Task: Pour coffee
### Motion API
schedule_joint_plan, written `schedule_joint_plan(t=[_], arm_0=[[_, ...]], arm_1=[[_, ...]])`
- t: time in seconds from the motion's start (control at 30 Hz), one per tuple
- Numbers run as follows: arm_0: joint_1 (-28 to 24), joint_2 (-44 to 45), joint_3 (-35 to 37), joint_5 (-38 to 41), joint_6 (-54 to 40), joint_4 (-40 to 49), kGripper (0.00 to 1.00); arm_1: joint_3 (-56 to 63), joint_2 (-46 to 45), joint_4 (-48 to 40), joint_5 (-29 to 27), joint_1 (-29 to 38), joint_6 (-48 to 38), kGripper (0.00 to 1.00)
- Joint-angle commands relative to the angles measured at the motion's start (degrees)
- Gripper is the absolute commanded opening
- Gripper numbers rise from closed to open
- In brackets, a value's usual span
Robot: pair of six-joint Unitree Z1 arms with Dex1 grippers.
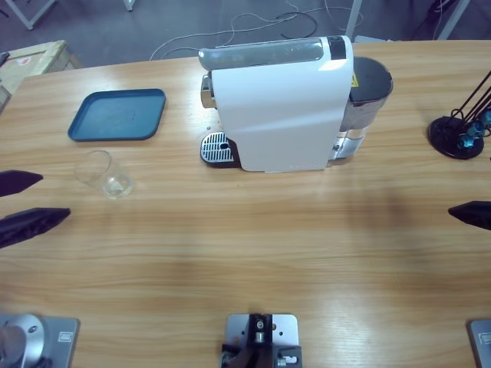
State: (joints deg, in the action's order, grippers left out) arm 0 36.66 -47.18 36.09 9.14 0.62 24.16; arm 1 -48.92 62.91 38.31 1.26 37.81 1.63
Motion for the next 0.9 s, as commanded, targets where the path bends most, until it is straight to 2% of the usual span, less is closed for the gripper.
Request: schedule_joint_plan(t=[0.03,0.37,0.5,0.6,0.7,0.8,0.9], arm_0=[[0.51,0.07,-1.88,0.91,-0.36,-1.86,1.0],[0.51,0.54,-0.65,0.48,-0.3,0.29,1.0],[0.51,-3.57,6.41,0.33,2.07,2.84,1.0],[0.13,-10.62,12.62,0.11,12.9,2.5,1.0],[-1.91,-19.39,17.91,8.28,23.64,1.66,1.0],[-2.86,-27.79,18.23,10.76,36.42,-4.21,1.0],[-4.41,-32.87,18.52,10.74,43.94,-12.09,0.975]], arm_1=[[0.06,1.34,-0.16,-1.0,-0.02,0.12,0.996],[0.32,0.27,-0.27,-1.05,-0.02,0.12,1.0],[0.58,-0.14,-0.55,-1.26,-0.02,-0.05,1.0],[0.35,0.83,-0.43,-1.26,-0.02,0.04,1.0],[0.23,1.16,-0.25,-1.1,0.3,0.3,1.0],[0.23,1.39,-0.25,-1.17,1.72,0.3,1.0],[0.21,1.43,-0.2,-1.17,1.83,0.3,1.0]])
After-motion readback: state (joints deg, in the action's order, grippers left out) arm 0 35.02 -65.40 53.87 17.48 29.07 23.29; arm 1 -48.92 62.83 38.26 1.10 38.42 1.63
